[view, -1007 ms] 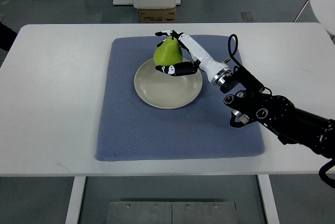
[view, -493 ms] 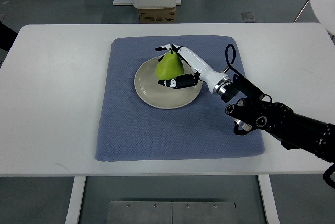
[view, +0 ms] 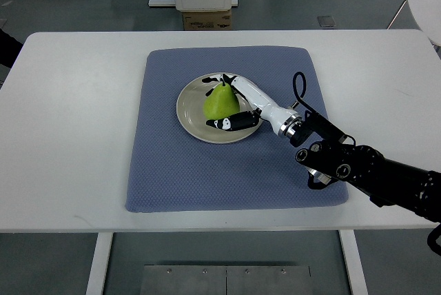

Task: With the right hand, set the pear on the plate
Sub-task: 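Lower the held pear onto the plate center with the right hand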

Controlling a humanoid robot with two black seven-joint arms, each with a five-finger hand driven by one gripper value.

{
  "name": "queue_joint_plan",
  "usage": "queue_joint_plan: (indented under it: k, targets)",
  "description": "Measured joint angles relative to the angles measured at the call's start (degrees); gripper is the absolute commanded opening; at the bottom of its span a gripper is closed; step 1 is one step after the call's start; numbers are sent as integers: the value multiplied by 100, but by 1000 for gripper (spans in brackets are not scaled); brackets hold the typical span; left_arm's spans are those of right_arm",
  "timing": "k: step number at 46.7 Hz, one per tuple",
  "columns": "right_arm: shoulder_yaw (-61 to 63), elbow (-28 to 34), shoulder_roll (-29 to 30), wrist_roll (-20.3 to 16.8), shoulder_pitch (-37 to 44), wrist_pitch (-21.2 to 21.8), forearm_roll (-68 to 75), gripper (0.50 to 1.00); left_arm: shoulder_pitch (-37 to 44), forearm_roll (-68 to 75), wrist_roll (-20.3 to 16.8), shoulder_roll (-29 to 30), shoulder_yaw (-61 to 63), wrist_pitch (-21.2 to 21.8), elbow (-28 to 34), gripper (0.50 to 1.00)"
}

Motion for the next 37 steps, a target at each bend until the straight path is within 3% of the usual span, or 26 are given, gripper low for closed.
queue_joint_plan:
  k: [8, 9, 11, 12, 13, 22, 37]
  targets:
    - [0, -3, 0, 0, -62, -2, 0, 508, 0, 0, 0, 0, -1, 1, 0, 1000]
    - [-1, -4, 0, 0, -73, -2, 0, 576, 0, 0, 0, 0, 0, 2, 0, 1000]
    - [0, -5, 0, 0, -92, -1, 0, 777, 0, 0, 0, 0, 0, 2, 0, 1000]
    - [0, -5, 0, 0, -95, 0, 0, 854, 0, 0, 0, 0, 1, 2, 0, 1000]
    - [-1, -6, 0, 0, -95, 0, 0, 882, 0, 0, 0, 0, 1, 2, 0, 1000]
    - [0, -15, -1, -2, -96, -4, 9, 979, 0, 0, 0, 0, 3, 2, -1, 1000]
    - [8, -55, 0, -45, -75, 4, 9, 993, 0, 0, 0, 0, 3, 0, -2, 1000]
